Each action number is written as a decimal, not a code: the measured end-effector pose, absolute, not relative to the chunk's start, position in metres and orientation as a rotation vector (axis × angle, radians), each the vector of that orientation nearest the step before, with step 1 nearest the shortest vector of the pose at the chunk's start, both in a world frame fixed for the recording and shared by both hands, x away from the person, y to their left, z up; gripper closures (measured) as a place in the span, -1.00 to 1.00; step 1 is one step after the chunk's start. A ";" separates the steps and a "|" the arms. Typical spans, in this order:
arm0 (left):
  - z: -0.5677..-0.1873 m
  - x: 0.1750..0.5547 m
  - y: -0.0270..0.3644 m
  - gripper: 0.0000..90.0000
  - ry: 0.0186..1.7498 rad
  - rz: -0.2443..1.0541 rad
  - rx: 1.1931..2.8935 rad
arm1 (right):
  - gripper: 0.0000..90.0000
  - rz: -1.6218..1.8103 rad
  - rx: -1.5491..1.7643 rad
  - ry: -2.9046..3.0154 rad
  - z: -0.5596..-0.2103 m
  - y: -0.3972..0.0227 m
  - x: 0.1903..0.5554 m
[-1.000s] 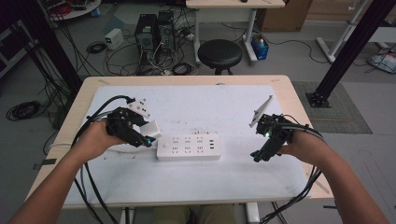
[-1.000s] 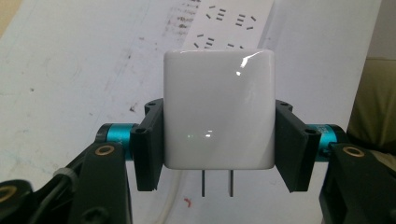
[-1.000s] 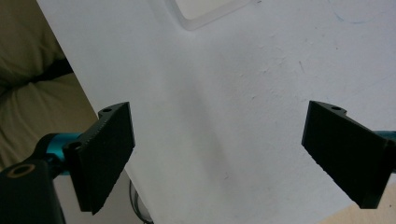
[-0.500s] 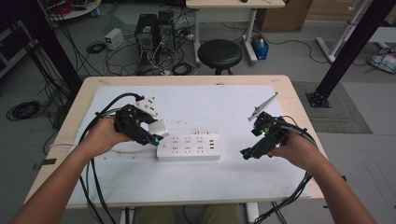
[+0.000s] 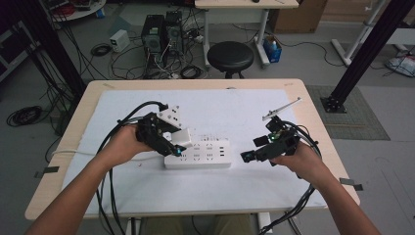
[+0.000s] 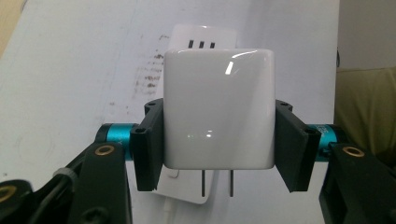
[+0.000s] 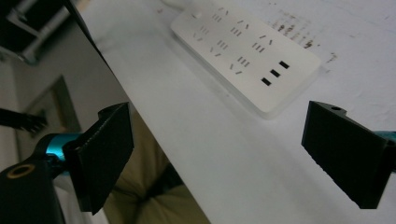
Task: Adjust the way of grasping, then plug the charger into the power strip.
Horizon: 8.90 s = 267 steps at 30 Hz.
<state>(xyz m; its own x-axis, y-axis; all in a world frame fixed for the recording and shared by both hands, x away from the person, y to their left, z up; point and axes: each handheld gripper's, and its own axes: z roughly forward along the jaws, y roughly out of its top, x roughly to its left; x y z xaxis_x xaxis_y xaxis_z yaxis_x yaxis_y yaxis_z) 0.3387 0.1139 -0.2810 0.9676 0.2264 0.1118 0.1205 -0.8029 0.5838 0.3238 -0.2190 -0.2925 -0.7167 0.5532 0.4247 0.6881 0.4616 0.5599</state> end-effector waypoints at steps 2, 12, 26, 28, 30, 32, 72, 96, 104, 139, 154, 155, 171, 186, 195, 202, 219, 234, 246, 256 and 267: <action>-0.281 0.338 0.110 -0.05 0.222 0.230 2.508 | -0.80 -1.138 -1.120 -2.425 -0.294 -0.220 0.325; -0.288 0.336 0.085 -0.05 0.158 0.203 2.483 | -0.80 -1.249 -1.161 -2.135 -0.308 -0.216 0.331; -0.295 0.337 0.064 -0.05 0.130 0.180 2.457 | -0.80 -1.242 -1.196 -1.998 -0.321 -0.200 0.339; -0.296 0.337 0.062 -0.05 0.125 0.179 2.453 | -0.80 -1.233 -1.193 -1.989 -0.322 -0.197 0.341; -0.296 0.337 0.059 -0.05 0.118 0.177 2.453 | -0.80 -1.219 -1.198 -1.992 -0.324 -0.193 0.342; -0.296 0.337 0.055 -0.05 0.108 0.178 2.457 | -0.80 -1.210 -1.210 -1.982 -0.325 -0.189 0.344; -0.299 0.334 0.037 -0.05 0.051 0.209 2.458 | 0.20 -1.197 -1.188 -1.775 -0.351 -0.172 0.357; -0.309 0.348 0.069 -0.56 0.328 0.213 2.563 | 0.38 -1.266 -1.251 -1.951 -0.353 -0.190 0.357; -0.312 0.357 0.115 -0.56 0.488 0.210 2.662 | 0.38 -1.250 -1.305 -2.117 -0.347 -0.208 0.356; -0.313 0.355 0.213 -0.56 0.795 0.272 2.738 | 0.38 -0.504 -0.889 -3.125 -0.292 -0.237 0.338; -0.304 0.364 0.209 -0.57 0.694 0.298 2.779 | 0.37 -0.576 -0.771 -3.174 -0.275 -0.205 0.348; -0.304 0.365 0.208 -0.57 0.689 0.295 2.785 | 0.37 -0.583 -0.738 -3.181 -0.274 -0.200 0.350; -0.317 0.384 0.210 -0.56 0.721 0.315 2.794 | 0.37 -0.460 -0.414 -3.206 -0.282 -0.111 0.384; -0.324 0.385 0.217 -0.56 0.663 0.275 2.801 | 0.37 -0.222 -0.213 -3.242 -0.323 -0.059 0.404; -0.325 0.385 0.218 -0.56 0.663 0.283 2.793 | 0.37 -0.083 -0.091 -3.283 -0.347 -0.045 0.408; -0.327 0.387 0.221 -0.56 0.656 0.266 2.783 | 0.38 -0.054 -0.040 -3.282 -0.355 -0.042 0.408; -0.338 0.393 0.219 -0.56 0.641 0.235 2.798 | 0.38 -0.018 -0.030 -3.271 -0.364 -0.040 0.411; -0.341 0.397 0.218 -0.56 0.637 0.221 2.793 | 0.39 0.044 -0.035 -3.248 -0.368 -0.032 0.415; -0.345 0.397 0.224 -0.57 0.655 0.207 2.775 | 0.38 -0.068 -0.085 -3.226 -0.370 -0.042 0.418; -0.346 0.395 0.228 -0.57 0.664 0.205 2.780 | 0.38 -0.122 -0.077 -3.223 -0.373 -0.046 0.419; -0.346 0.394 0.229 -0.57 0.671 0.202 2.768 | 0.37 -0.137 -0.040 -3.201 -0.373 -0.047 0.423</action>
